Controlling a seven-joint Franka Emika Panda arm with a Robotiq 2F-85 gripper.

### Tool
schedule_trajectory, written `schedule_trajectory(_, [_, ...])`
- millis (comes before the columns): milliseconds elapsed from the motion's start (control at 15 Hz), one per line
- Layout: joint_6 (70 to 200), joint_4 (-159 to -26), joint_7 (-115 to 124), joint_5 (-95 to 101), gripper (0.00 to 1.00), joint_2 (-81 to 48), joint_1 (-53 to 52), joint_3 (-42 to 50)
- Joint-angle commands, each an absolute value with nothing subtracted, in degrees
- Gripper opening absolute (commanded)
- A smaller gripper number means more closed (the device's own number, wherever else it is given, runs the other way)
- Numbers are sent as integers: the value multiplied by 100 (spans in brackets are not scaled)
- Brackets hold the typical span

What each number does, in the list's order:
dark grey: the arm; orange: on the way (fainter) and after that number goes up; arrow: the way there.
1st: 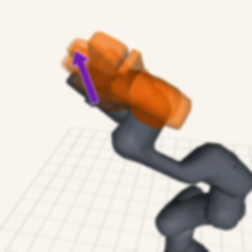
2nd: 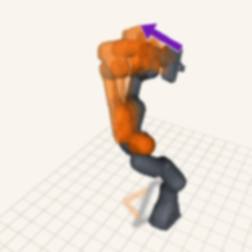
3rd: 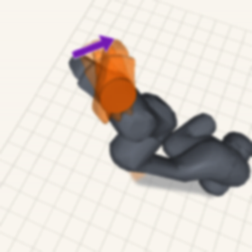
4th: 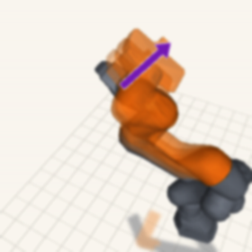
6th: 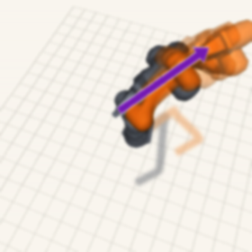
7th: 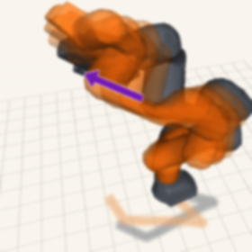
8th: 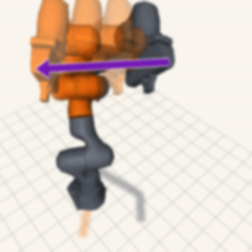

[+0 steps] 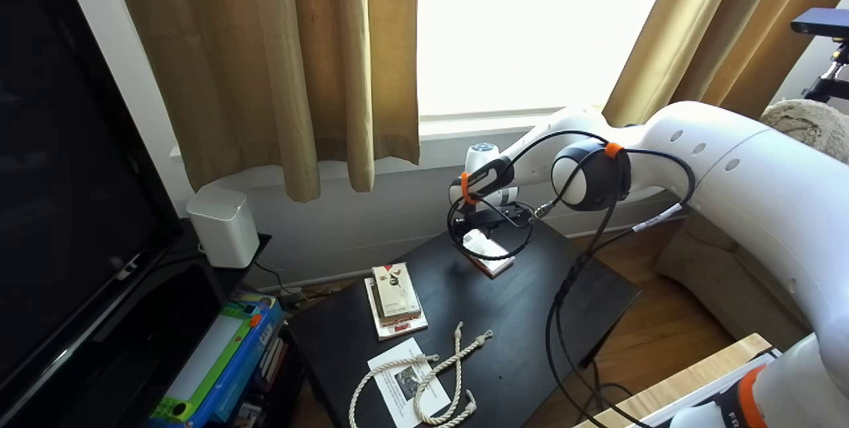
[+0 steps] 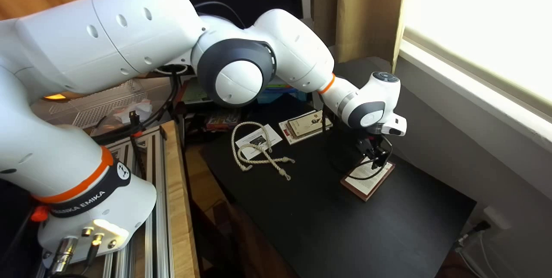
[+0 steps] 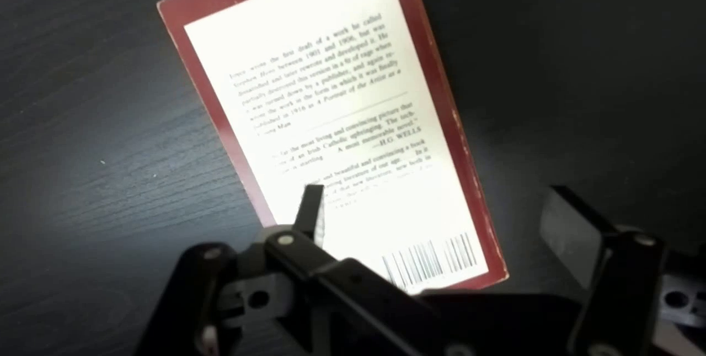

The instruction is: Pick up the book on the right and flip it to make the book cover face up

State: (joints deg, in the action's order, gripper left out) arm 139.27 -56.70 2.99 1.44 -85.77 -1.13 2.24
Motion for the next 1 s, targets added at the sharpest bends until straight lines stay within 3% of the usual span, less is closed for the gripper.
schedule_trajectory(0, [13621, -5771, -452, 305, 100, -8577, 70, 116])
schedule_trajectory(933, [13608, -6270, -2661, 359, 100, -8582, 914, -336])
